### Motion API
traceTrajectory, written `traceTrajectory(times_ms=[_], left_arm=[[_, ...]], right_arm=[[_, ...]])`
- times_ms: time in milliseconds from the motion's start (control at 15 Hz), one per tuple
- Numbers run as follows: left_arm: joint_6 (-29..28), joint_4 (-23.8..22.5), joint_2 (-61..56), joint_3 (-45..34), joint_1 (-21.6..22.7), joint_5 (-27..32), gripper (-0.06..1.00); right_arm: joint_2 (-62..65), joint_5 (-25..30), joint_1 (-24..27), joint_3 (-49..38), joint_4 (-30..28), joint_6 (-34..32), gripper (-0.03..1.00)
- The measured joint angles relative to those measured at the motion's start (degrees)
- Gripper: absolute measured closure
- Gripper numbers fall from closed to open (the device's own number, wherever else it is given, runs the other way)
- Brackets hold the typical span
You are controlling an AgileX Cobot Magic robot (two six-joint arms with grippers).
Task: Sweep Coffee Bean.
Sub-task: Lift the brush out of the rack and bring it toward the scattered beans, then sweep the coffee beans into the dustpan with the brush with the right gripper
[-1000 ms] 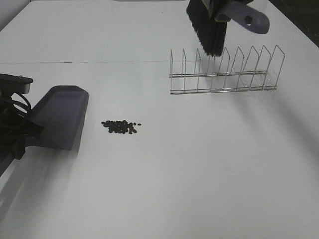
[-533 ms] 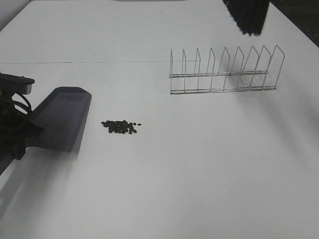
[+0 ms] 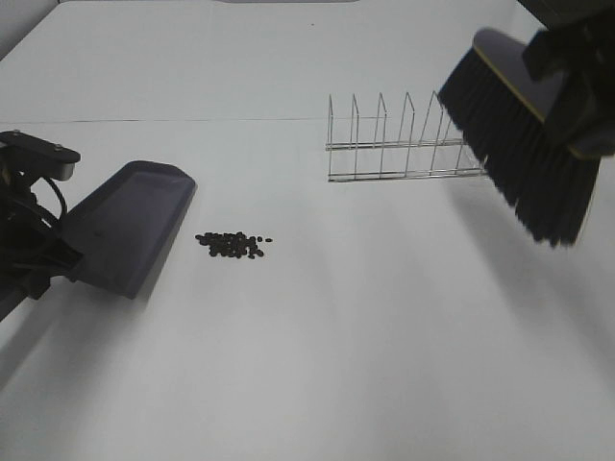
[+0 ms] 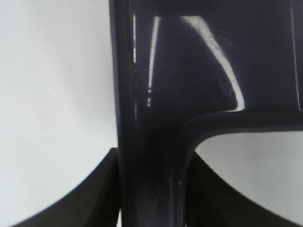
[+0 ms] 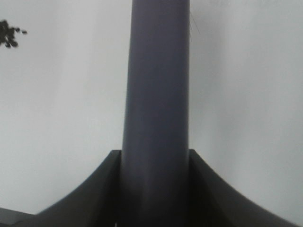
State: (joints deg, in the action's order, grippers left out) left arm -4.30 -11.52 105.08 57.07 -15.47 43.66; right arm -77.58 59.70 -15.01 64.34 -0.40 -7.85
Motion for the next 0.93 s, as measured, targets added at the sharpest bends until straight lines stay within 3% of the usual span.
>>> traceTrajectory(times_ms=[133, 400, 533, 733, 933], left_arm=[[-4.01, -4.7, 0.0, 0.0, -3.61, -1.2, 0.61], [-8.71, -8.82, 0.0, 0.06, -6.99, -1.66, 0.61], [-8.94, -9.45, 1.6, 1.78, -7.16, 0.69, 0.61], [-11.23, -10.89, 3.67, 3.61, -7.16, 1.89, 0.61], [-12.2, -11.46, 4.47, 4.24, -7.16, 2.29, 0.61]], right_arm=[[-0.4, -5.16, 0.0, -7.28, 0.74, -0.11, 0.68], [-4.58, -5.79, -0.4, -7.33, -1.89, -0.52, 0.68], [-5.56, -5.79, -3.04, -7.33, -6.25, -2.92, 0.68], [-7.62, -6.99, -11.29, -6.59, -15.7, -12.15, 0.68], [-13.87, -6.13, -17.7, -1.55, -17.88, -14.04, 0.68]])
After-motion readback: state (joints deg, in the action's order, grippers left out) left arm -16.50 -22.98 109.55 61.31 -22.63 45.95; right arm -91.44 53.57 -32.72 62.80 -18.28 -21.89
